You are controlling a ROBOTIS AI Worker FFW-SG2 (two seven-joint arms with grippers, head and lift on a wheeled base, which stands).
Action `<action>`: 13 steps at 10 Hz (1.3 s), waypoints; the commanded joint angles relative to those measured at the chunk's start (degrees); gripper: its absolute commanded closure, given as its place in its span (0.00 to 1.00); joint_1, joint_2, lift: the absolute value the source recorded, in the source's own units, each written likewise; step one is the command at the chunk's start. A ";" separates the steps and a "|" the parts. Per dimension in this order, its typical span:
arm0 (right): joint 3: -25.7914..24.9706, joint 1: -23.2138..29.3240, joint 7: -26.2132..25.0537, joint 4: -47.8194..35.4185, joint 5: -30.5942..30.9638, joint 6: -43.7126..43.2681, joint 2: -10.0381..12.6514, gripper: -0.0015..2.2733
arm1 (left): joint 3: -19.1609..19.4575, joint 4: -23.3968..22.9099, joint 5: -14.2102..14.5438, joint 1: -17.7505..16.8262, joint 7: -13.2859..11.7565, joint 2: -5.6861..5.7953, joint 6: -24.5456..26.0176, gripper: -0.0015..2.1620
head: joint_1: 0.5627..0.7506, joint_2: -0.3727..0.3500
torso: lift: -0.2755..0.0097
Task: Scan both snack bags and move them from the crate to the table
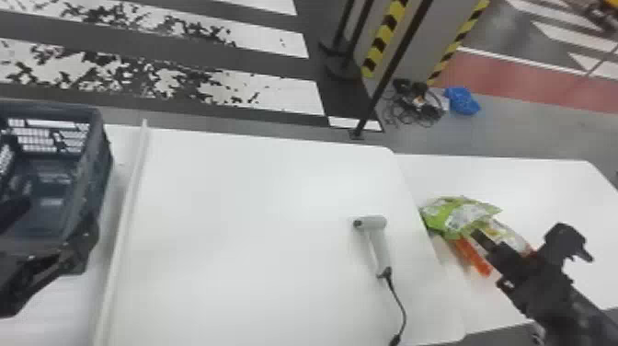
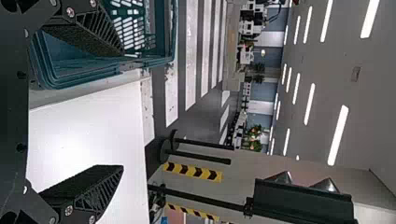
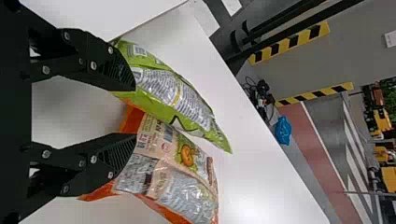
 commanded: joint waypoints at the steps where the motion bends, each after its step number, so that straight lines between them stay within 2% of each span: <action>1: 0.62 3.27 -0.09 -4.20 0.25 -10.65 2.34 0.02 | 0.04 -0.20 0.00 0.08 0.07 0.00 0.00 0.07 | 0.70 0.03 | 0.84; 2: 2.20 6.88 -0.09 -9.74 1.22 -18.56 4.72 0.02 | 0.04 -0.37 0.00 0.08 0.07 -0.08 0.00 0.07 | 0.70 0.03 | 0.84; 3: 4.14 10.48 -0.09 -16.59 3.42 -22.77 7.53 0.02 | -0.05 -0.55 0.00 -0.01 0.16 -0.35 0.35 0.07 | 0.70 0.03 | 0.84; 5: 9.06 16.90 -0.09 -28.98 5.97 -24.88 11.75 0.03 | -0.75 -1.69 -0.44 -0.27 0.68 -0.70 2.11 0.07 | 0.70 0.03 | 0.84; 7: 16.79 22.61 -0.35 -37.51 9.92 -29.45 13.77 0.03 | -1.98 -3.71 -0.96 -0.27 2.62 -1.31 3.34 0.07 | 0.70 0.03 | 0.84; 8: 21.45 24.90 -0.35 -39.36 12.91 -34.02 14.30 0.03 | -3.04 -4.24 -1.58 -0.27 3.67 -1.84 3.87 0.07 | 0.70 0.03 | 0.84; 10: 29.54 27.80 -1.67 -40.32 19.15 -39.83 16.32 0.03 | -5.15 -4.50 -2.55 0.08 5.25 -2.37 3.69 0.07 | 0.70 0.11 | 0.84; 12: 34.72 30.34 -2.11 -39.62 21.44 -42.29 17.28 0.03 | -5.85 -5.12 -3.34 1.57 6.40 -2.72 0.88 0.07 | 0.70 0.22 | 0.84; 13: 36.31 30.96 -2.11 -38.39 21.87 -42.81 17.55 0.03 | -5.85 -5.12 -3.51 2.37 6.83 -2.98 -1.23 0.07 | 0.70 0.25 | 0.84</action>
